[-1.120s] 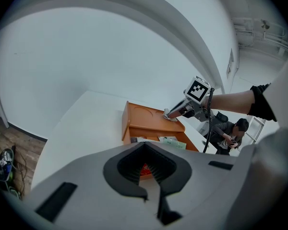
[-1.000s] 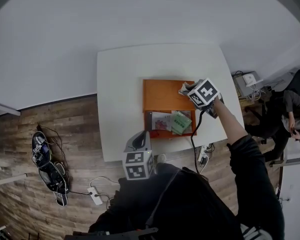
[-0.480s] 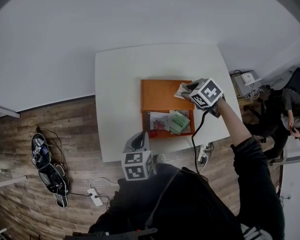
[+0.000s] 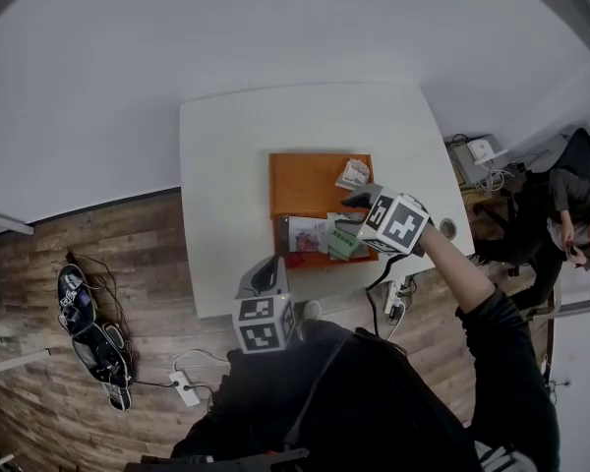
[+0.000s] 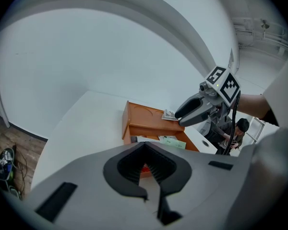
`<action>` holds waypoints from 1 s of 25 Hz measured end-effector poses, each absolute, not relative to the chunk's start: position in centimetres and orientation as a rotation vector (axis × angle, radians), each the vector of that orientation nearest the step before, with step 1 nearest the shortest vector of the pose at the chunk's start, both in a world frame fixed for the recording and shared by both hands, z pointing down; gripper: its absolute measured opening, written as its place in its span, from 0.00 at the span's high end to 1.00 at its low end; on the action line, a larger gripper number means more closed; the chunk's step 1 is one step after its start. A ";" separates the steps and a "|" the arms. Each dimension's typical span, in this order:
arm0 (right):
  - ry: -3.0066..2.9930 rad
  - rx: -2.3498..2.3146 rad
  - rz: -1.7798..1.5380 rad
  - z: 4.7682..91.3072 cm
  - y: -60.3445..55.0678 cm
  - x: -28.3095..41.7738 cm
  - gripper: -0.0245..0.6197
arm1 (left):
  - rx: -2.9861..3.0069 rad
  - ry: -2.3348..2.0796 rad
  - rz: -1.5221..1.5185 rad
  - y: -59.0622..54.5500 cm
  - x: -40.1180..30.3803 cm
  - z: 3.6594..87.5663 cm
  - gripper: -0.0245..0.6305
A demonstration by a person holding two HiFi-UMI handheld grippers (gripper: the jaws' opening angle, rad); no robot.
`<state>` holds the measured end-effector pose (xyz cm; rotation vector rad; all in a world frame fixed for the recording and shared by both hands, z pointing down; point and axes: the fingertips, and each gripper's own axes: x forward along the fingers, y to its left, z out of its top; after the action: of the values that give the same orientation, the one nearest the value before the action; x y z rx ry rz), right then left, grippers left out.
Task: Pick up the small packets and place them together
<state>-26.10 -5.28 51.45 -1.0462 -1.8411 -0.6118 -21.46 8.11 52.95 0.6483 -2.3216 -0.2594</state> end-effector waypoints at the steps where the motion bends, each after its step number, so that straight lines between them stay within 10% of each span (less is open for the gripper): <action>1: -1.815 -1.066 -0.620 52.2 -4.6 -25.5 0.72 | 0.648 -2.321 -0.260 8.1 -21.4 52.9 0.96; 25: -1.548 -1.098 -0.769 62.1 0.9 -23.4 0.80 | 0.577 -2.328 -0.286 10.4 -21.0 53.6 0.96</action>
<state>-23.43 0.90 62.15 -1.0979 -1.5484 -0.7695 -20.99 10.41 53.58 0.5775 -2.3284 -0.2864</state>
